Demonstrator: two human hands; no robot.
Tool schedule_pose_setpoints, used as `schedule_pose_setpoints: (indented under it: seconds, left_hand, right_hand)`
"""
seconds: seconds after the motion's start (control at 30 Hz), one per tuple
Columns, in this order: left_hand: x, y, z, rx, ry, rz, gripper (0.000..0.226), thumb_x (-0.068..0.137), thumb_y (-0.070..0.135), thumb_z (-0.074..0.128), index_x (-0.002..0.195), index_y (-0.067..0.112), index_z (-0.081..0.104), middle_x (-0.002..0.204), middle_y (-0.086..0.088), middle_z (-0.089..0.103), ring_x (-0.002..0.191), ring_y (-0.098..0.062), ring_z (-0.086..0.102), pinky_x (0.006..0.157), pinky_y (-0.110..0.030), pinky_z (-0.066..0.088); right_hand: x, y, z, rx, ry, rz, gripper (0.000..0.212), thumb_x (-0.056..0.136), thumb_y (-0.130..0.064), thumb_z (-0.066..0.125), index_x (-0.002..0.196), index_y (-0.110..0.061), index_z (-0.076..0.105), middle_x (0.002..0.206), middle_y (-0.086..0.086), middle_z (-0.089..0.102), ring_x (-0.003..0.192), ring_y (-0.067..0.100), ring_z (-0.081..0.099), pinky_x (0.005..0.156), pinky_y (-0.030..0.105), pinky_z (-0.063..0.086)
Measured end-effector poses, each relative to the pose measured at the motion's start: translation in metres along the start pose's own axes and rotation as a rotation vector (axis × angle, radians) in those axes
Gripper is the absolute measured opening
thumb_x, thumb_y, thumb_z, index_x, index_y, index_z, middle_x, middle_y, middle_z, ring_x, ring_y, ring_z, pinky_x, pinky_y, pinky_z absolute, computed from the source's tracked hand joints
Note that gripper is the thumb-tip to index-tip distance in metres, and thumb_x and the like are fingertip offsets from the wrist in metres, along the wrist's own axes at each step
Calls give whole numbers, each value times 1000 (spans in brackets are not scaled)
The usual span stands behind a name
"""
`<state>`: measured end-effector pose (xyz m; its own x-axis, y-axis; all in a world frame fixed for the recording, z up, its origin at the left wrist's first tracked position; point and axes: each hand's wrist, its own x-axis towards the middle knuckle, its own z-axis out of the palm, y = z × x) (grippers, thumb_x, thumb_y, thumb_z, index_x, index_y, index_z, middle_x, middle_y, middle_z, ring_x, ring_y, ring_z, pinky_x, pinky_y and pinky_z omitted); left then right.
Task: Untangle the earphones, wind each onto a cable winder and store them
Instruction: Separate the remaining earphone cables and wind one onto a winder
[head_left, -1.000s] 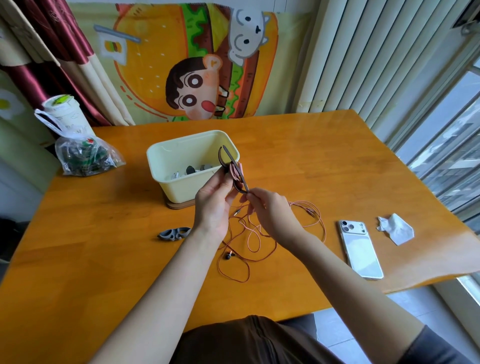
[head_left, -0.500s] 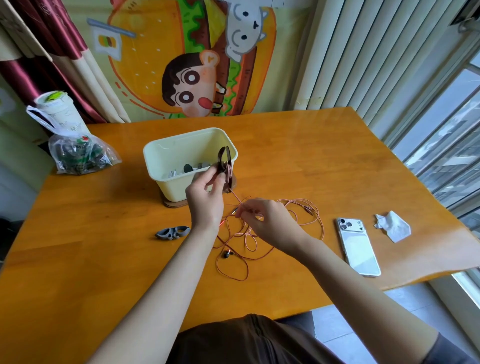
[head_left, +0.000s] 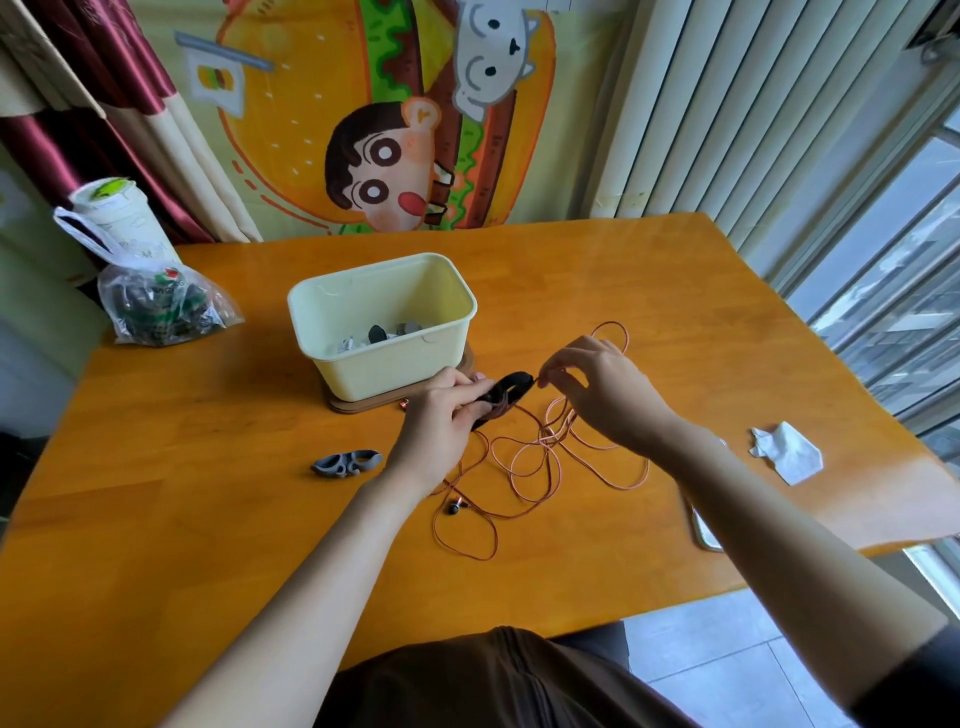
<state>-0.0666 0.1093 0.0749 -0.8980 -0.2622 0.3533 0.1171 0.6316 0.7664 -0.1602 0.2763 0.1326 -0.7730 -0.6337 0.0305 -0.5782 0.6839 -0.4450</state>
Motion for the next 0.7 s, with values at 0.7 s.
schedule_pose_setpoints:
  seconds: [0.7]
  left_hand:
    - [0,13,-7,-252,-300,-297,30,90,9,63,120,12,66,109,-3,66,107,-14,60,99,-34,48]
  right_hand:
    - [1,0,-1,107,78,28,17,95,-22,53,96,-21,70,112,-2,56,105,16,50,79,29,42]
